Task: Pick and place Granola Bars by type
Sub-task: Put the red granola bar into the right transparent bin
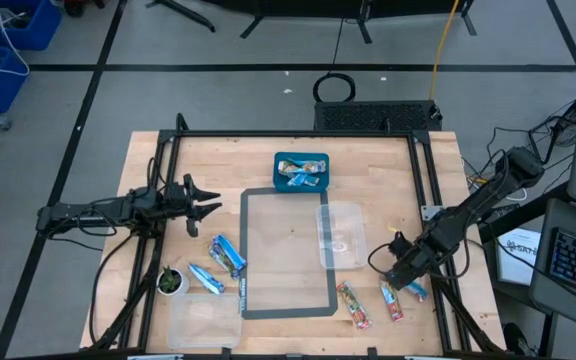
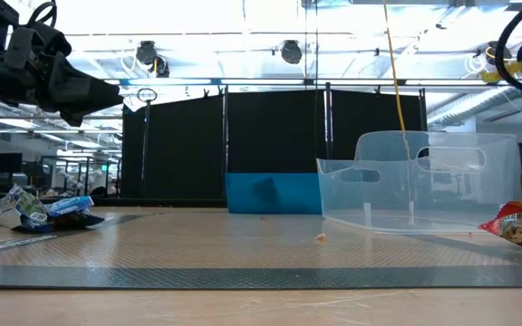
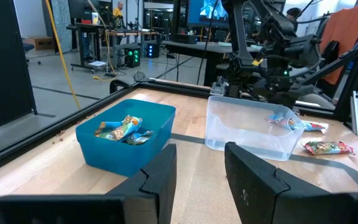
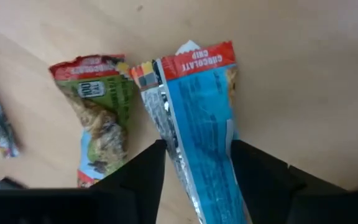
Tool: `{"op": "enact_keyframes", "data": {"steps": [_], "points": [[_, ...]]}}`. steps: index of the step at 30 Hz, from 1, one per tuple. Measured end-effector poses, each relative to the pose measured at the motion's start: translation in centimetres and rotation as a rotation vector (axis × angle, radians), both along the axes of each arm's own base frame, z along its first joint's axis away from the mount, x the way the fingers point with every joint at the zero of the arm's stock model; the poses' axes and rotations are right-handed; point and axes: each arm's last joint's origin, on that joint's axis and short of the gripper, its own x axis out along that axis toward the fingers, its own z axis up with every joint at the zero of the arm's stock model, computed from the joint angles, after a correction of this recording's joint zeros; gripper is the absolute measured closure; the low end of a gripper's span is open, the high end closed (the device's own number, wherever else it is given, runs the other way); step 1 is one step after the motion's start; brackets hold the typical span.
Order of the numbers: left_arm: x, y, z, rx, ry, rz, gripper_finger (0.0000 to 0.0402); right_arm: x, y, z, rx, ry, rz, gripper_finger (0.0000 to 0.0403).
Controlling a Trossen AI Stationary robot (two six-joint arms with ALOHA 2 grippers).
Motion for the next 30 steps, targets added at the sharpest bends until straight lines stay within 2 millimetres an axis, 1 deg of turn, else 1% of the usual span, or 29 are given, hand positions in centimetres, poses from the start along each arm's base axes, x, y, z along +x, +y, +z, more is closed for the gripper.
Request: {"op": "enact_keyframes", "data": {"steps": [4,7,11,16,17,24,30], "points": [[0.0,0.0,0.0,0.0,0.0,0.0,0.0263,-0.2,-0.1,-0.9,0.056,0.009,0.002,0.0225],[0.0,0.0,0.0,0.0,0.0,0.0,0.0263,-0.4,-0.2,-1.2,0.077,0.036,-0.005,0.0245],[0.0,0.0,0.0,0.0,0.0,0.0,0.0263,-0.5,-0.2,-1.3,0.071,0.019,0.043,0.0291],[0.0,0.0,0.0,0.0,0.0,0.0,0.0263,-0.6,-0.4,-1.4,0.045,0.018,0.086,0.0374],[0.0,0.0,0.0,0.0,0.0,0.0,0.0263,-0.7,-0.5,-1.4,0.028,0.013,0.102,0.0385],[0.0,0.0,0.0,0.0,0.0,0.0,0.0263,-0.6,-1.0,-1.3,-0.115,-0.129,0.19,0.0395],[0.0,0.0,0.0,0.0,0.0,0.0,0.0263,-0.7,-1.8,0.1,-0.21,-0.322,0.174,0.0397]]}}
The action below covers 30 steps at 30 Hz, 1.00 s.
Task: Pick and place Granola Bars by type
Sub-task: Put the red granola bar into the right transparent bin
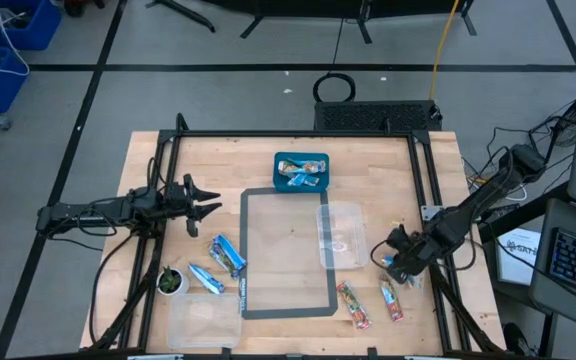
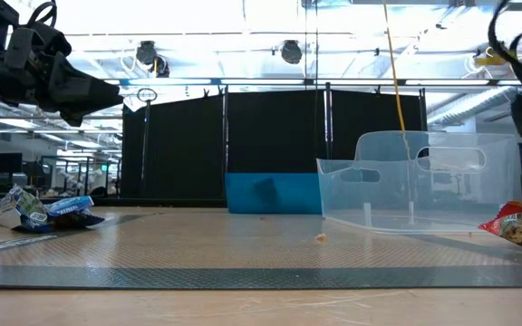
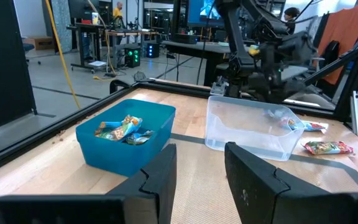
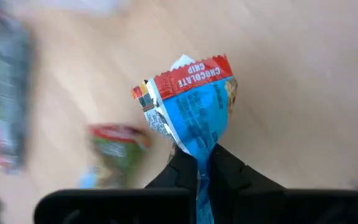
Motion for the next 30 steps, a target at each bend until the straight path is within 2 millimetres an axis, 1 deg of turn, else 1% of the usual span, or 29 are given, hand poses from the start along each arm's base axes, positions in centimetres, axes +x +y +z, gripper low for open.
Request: {"op": "enact_keyframes", "data": {"steps": [11,17,22,27,30], "points": [[0.0,0.0,0.0,0.0,0.0,0.0,0.0263,-0.3,-1.1,3.8,-0.005,-0.435,0.034,0.0399],[0.0,0.0,0.0,0.0,0.0,0.0,0.0263,-0.6,-1.7,5.2,-0.036,-0.598,0.04,0.0399],[0.0,0.0,0.0,0.0,0.0,0.0,0.0263,0.0,-1.6,6.7,-0.155,-0.797,0.071,0.0399],[0.0,0.0,0.0,0.0,0.0,0.0,0.0263,1.1,-1.4,8.1,-0.345,-0.982,0.145,0.0399],[0.0,0.0,0.0,0.0,0.0,0.0,0.0263,1.9,-1.4,8.5,-0.468,-1.064,0.177,0.0399]]}}
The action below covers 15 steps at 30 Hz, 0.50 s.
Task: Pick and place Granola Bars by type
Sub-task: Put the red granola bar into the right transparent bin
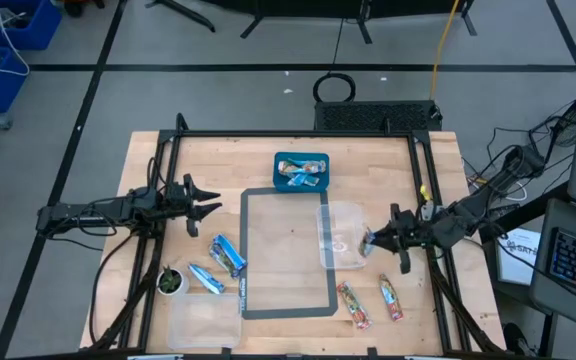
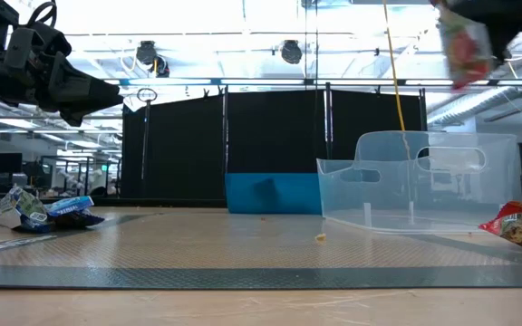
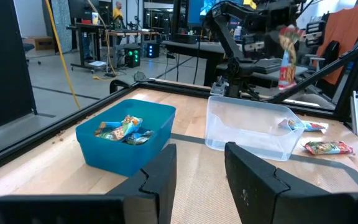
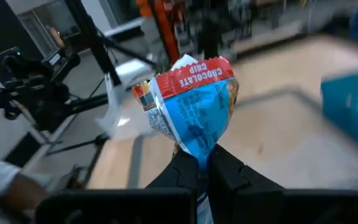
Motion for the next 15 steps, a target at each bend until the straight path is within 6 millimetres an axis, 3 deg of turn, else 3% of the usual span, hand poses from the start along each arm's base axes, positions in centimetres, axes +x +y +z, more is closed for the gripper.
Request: {"op": "enact_keyframes", "data": {"steps": [7,12,15], "points": [[0.0,0.0,0.0,0.0,0.0,0.0,0.0263,1.6,-0.8,-2.6,-0.172,-0.21,-0.017,0.0399],[0.0,0.0,0.0,0.0,0.0,0.001,0.0263,1.4,-2.1,-5.1,-0.164,-0.305,0.009,0.0399],[0.0,0.0,0.0,0.0,0.0,0.001,0.0263,1.6,-2.7,-5.4,-0.131,-0.322,0.003,0.0399]]}}
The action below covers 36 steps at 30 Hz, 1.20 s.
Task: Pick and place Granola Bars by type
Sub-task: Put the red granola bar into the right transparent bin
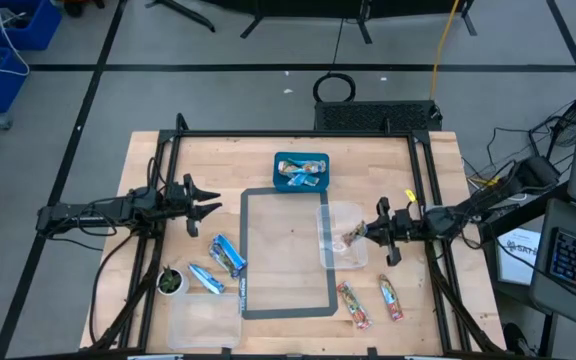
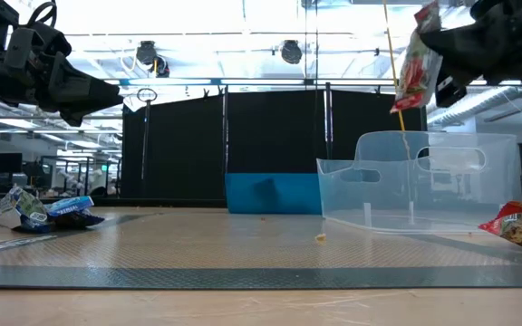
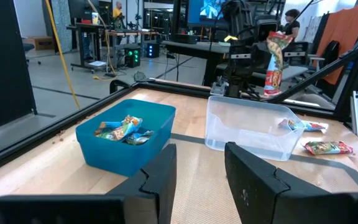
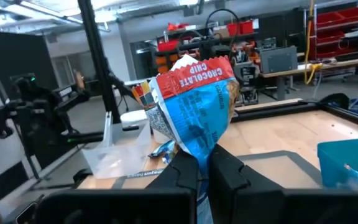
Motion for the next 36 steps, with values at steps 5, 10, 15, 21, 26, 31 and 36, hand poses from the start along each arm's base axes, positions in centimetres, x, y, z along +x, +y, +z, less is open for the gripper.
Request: {"op": "enact_keyframes", "data": {"steps": [5,10,15,21,26,31,36], "points": [[0.0,0.0,0.0,0.0,0.0,-0.001,0.0263,1.1,-0.2,-0.2,-0.048,0.031,0.028,0.0399],[0.0,0.0,0.0,0.0,0.0,-0.001,0.0263,1.6,0.0,-0.4,-0.137,0.061,0.018,0.0399],[0.0,0.0,0.0,0.0,0.0,0.0,0.0263,1.7,0.0,-0.8,-0.158,0.093,0.019,0.0399],[0.0,0.0,0.0,0.0,0.0,-0.001,0.0263,1.7,0.0,-1.4,-0.176,0.152,0.022,0.0399],[0.0,0.0,0.0,0.0,0.0,0.0,0.0263,1.7,0.0,-1.6,-0.179,0.176,0.023,0.0399],[0.0,0.0,0.0,0.0,0.0,-0.001,0.0263,1.7,0.0,-1.9,-0.163,0.209,0.024,0.0399],[0.0,0.0,0.0,0.0,0.0,0.0,0.0263,1.6,0.0,-2.1,-0.149,0.233,0.025,0.0399]]}}
